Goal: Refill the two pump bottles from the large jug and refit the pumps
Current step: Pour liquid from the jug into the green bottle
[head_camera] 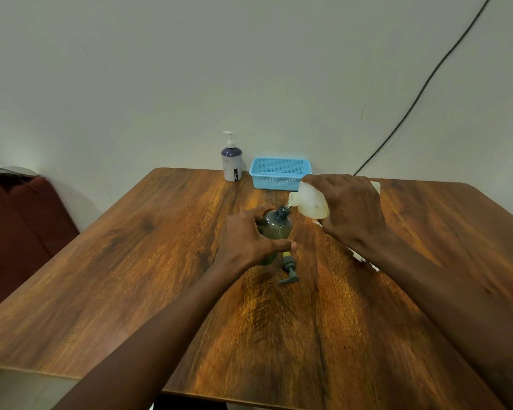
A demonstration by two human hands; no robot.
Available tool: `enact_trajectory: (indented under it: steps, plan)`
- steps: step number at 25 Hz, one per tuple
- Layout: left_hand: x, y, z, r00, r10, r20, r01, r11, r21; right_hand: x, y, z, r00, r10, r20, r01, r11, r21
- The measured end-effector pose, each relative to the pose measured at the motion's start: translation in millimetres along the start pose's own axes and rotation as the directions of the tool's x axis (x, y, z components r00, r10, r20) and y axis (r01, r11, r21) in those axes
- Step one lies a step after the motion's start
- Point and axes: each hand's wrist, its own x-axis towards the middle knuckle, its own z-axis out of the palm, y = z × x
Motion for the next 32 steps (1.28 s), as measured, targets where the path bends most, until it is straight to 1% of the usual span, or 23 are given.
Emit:
enact_trajectory:
  steps: [10, 19, 24, 32]
  plan:
    - [-0.5, 0.5, 2.6, 1.000, -0.013, -0.012, 0.013, 1.000, 0.026, -0.3, -0.3, -0.9, 1.000, -0.009, 0.003, 0.009, 1.000, -0.006]
    - [-1.0, 1.1, 2.8, 1.000, -0.023, -0.005, 0.023, 1.000, 0.005, 0.2, 1.4, -0.3, 1.000, -0.011, 0.024, 0.012, 1.000, -0.008]
    - [-1.1, 1.2, 2.9, 1.000, -0.029, 0.000, 0.029, 0.999, 0.015, 0.4, 0.6, -0.7, 1.000, -0.016, 0.017, 0.016, 1.000, -0.008]
    - [-4.2, 5.7, 1.2, 1.000, -0.018, 0.006, 0.019, 1.000, -0.016, 0.2, 0.6, -1.6, 1.000, -0.022, 0.011, 0.022, 1.000, -0.015]
